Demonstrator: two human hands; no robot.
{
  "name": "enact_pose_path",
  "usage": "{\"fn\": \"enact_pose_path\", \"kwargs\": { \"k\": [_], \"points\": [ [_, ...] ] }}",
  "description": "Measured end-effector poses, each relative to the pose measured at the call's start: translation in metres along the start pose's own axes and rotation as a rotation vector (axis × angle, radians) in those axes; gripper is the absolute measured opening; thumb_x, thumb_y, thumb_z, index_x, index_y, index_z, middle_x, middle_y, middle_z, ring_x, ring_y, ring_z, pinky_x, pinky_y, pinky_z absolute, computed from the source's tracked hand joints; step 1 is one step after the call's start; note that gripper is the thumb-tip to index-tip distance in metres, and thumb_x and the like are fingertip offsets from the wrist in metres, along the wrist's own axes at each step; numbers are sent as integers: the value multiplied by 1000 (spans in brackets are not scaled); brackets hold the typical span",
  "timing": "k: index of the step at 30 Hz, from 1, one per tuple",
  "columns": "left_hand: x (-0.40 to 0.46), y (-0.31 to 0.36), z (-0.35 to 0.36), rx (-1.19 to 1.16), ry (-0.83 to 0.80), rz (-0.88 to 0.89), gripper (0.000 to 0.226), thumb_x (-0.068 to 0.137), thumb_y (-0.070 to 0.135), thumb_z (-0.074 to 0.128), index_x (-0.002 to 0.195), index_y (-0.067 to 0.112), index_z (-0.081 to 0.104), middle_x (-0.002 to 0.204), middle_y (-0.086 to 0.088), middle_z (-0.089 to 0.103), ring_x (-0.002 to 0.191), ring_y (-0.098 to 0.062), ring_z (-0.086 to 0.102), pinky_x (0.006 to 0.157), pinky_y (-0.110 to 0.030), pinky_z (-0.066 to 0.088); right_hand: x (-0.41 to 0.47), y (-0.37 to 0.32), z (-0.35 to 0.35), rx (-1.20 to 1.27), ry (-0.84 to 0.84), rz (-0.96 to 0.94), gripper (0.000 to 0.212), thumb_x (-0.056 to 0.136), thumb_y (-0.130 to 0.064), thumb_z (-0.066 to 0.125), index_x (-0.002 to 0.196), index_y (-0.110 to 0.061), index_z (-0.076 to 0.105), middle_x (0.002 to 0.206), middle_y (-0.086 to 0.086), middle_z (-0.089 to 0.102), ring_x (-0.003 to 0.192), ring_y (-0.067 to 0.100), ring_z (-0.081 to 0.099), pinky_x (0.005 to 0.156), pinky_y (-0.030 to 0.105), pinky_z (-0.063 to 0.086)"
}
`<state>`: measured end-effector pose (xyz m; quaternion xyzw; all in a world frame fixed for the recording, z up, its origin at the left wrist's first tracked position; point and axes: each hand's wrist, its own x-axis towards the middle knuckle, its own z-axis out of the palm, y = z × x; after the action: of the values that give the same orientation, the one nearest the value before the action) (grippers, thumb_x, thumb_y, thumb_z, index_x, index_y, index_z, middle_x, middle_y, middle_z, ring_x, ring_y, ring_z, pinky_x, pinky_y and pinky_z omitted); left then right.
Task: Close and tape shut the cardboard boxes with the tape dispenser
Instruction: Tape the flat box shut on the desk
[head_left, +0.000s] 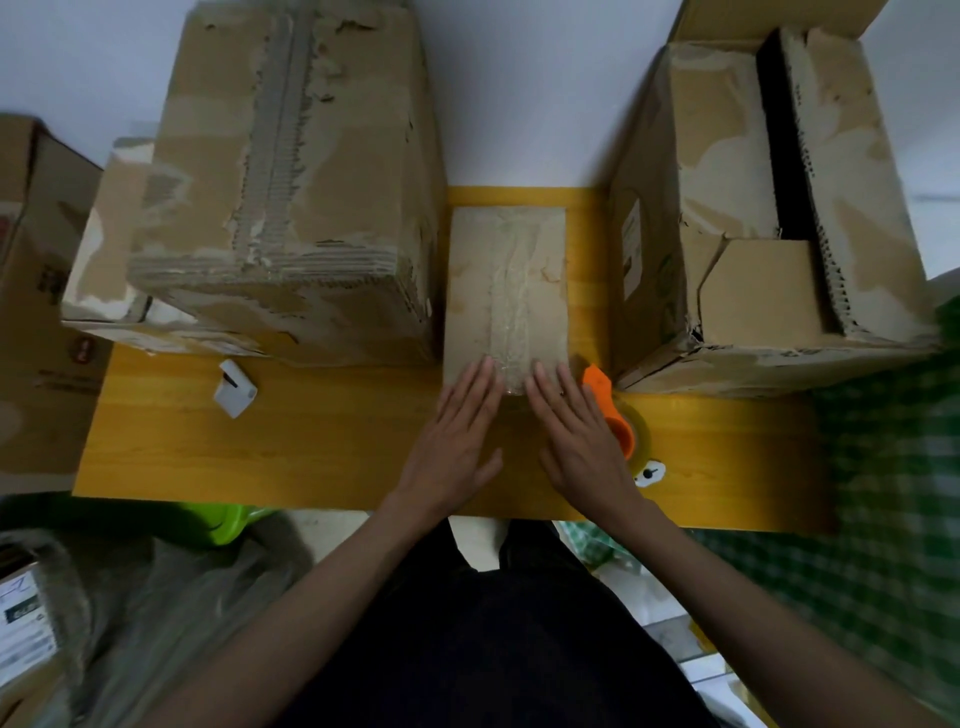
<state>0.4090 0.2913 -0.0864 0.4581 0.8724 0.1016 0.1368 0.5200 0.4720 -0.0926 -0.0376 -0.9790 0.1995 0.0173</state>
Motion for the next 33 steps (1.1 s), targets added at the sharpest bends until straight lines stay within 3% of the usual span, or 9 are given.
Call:
{"fn": "enact_pose_path", "kwargs": {
  "k": [4,6,10,12,15,20,23,27,33],
  "points": [
    [-6,10,-3,-601,125,-380,83,104,45,45,161,20,-10,167,4,-22,154,-10,-13,123,-29,3,-2,-3,1,223,68,83,79,92,0,60,159,-16,22,169,0,12,156,23,2,126,34,11],
    [0,21,-9,-868,143,-572,81,102,51,43,160,29,-10,170,6,-7,155,-12,2,121,-34,10,6,-4,0,395,185,200,62,97,-6,60,154,-20,38,165,-2,27,153,17,18,122,19,11],
    [26,39,-31,-1147,243,-965,68,106,48,35,162,27,2,166,-5,23,151,-28,25,120,-43,24,26,-9,-2,684,297,573,59,100,-30,60,154,-19,39,153,7,45,139,18,43,111,34,42],
    [36,46,-35,-1203,260,-1057,63,109,42,32,162,22,5,165,-7,24,151,-30,25,119,-43,25,33,-15,-3,692,269,688,61,102,-30,58,155,-13,33,127,12,64,111,16,57,92,34,47],
    [43,49,-31,-1182,322,-1099,58,110,33,33,162,18,11,161,-11,33,147,-32,34,115,-42,32,37,-22,0,650,286,721,54,102,-24,56,152,-13,39,86,6,65,79,16,54,67,30,38],
    [42,27,-21,-996,272,-977,59,108,25,42,161,21,17,155,-8,43,133,-29,51,109,-41,44,39,-19,3,625,276,732,54,102,-19,57,152,-12,40,120,14,70,105,25,63,87,40,52],
    [34,20,-19,-632,242,-606,67,107,21,44,162,22,6,169,3,8,155,-18,13,125,-39,21,36,-22,1,493,281,550,68,101,-7,55,159,-12,21,163,11,29,151,26,26,119,42,32],
    [29,15,-9,-148,99,-83,64,109,34,30,162,16,-3,169,0,-15,154,-13,-18,128,-38,3,32,-20,5,116,145,191,77,94,-2,56,160,-13,18,168,3,5,156,26,1,125,49,17],
    [28,10,-3,-6,-30,-13,73,103,54,20,162,15,-2,170,-2,-7,155,-13,-12,127,-40,6,26,-8,6,-46,30,53,72,95,-14,50,160,-8,18,168,9,10,155,30,6,123,53,20]
  ]
}}
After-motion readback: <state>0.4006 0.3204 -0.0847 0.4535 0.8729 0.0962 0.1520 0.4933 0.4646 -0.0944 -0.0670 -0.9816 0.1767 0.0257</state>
